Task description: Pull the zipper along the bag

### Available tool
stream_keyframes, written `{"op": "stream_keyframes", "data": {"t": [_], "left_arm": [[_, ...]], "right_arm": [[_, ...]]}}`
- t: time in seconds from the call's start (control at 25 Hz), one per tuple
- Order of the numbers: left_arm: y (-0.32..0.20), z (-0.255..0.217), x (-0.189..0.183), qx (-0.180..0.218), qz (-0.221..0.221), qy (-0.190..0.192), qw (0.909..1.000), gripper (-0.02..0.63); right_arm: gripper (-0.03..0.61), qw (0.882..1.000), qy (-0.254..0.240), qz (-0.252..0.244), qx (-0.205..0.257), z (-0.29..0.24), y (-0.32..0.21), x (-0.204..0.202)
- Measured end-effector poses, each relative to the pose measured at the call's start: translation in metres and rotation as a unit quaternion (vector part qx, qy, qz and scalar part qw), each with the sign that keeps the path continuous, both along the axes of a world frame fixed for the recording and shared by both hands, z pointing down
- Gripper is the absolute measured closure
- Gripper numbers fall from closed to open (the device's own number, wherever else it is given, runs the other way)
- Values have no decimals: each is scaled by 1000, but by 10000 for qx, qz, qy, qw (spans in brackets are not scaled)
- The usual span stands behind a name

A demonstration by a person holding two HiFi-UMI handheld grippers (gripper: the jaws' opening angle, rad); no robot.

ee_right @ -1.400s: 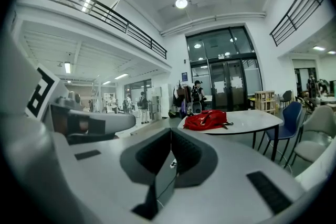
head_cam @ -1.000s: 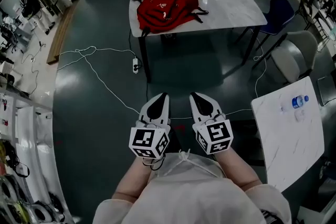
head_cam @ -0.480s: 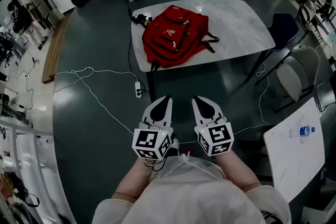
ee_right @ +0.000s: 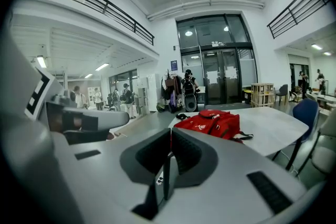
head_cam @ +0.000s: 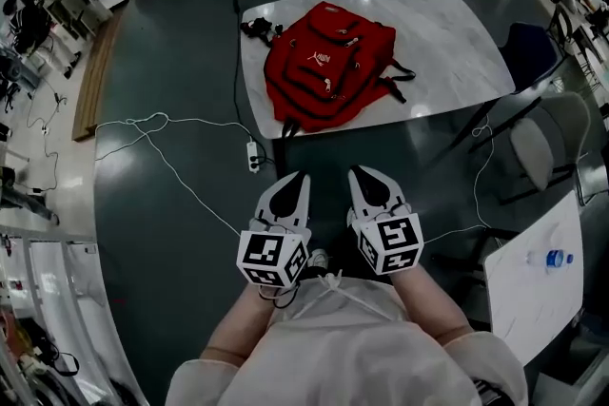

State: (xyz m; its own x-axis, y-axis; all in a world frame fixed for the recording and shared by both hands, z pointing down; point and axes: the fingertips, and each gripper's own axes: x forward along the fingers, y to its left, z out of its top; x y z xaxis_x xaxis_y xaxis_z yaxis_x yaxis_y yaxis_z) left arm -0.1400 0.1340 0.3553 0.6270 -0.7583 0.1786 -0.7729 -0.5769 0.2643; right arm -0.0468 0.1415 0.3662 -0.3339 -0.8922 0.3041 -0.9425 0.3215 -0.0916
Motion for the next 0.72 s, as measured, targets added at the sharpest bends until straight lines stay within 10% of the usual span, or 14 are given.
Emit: {"op": "stream_keyframes", "data": {"t": [0.72], "left_arm": [[-197,22,85,-214,-676,-317,9970,594]], "right_arm": [[551,9974,-57,-702,-161,15,-214,90]]}}
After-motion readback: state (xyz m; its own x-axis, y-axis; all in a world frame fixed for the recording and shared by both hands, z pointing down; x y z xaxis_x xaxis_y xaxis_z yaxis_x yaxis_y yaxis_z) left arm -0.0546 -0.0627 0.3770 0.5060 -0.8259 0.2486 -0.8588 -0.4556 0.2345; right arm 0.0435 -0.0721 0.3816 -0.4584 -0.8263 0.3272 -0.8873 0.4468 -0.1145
